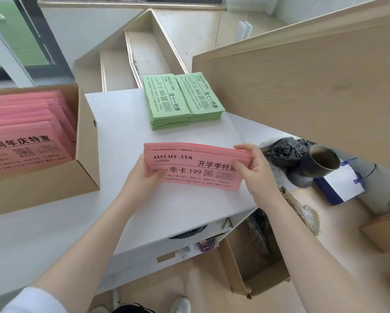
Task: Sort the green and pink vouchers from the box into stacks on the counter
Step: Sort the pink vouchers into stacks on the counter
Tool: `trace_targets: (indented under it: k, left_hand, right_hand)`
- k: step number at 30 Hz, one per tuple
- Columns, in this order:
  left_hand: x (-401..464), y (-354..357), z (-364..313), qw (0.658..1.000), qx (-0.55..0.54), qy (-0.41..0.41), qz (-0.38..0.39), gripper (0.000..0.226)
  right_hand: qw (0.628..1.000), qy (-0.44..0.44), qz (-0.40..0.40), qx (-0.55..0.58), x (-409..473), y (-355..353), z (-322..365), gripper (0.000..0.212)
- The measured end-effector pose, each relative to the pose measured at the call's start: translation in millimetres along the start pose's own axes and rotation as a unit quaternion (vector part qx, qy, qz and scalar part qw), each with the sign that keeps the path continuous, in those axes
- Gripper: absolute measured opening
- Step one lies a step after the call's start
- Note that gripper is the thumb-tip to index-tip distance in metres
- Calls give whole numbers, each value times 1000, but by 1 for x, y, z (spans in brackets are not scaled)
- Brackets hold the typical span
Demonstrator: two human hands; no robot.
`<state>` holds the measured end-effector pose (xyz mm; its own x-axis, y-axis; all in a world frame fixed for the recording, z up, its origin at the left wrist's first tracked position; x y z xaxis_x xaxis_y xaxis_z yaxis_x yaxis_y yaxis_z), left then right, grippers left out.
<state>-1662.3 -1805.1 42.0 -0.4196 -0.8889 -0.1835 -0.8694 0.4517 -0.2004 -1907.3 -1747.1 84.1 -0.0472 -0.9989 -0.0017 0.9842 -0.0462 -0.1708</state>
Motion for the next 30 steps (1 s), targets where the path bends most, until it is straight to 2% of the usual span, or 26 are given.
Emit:
trace_targets:
  k: [3, 6, 13, 16, 18, 22, 25, 27, 30]
  left_hand:
    - [13, -3, -10, 999, 43, -3, -15, 32]
    - [33, -3, -23, 998, 54, -15, -35, 26]
    - [99, 23, -32, 998, -31, -50, -2, 34]
    - [125, 39, -28, 995, -69, -76, -4, 36]
    - [138, 49, -26, 992, -94, -90, -3, 46]
    - [129, 65, -32, 987, -133, -95, -1, 67]
    - [91, 84, -25, 964, -239, -112, 17, 57]
    - [70, 101, -23, 953, -276, -108, 60, 63]
    - [72, 112, -14, 953, -276, -78, 95, 63]
  right_hand:
    - [995, 2, -20, -93, 2, -7, 6, 44]
    - [988, 36, -53, -143, 8, -19, 3, 38]
    - [952, 200, -102, -210, 13, -47, -39, 27]
    - [937, 243, -127, -216, 9, -56, -52, 22]
    - [931, 258, -147, -213, 9, -60, -55, 17]
    - [916, 283, -165, -231, 12, -62, -61, 14]
    - [872, 334, -145, -327, 10, -61, -65, 25]
    - [839, 343, -140, -398, 11, -61, -61, 31]
    - [837, 327, -128, -420, 20, -54, -57, 38]
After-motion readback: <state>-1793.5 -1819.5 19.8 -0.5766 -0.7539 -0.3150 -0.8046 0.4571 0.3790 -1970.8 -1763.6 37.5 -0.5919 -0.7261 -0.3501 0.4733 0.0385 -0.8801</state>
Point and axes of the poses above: each hand's wrist, its own x-axis towards the middle knuckle, its own y-axis out of the palm, z = x × y, the point moved 10 cm from there along x, towards the middle knuckle, and after that the axes turned 12 degrees about z, right-handed, at the moved point
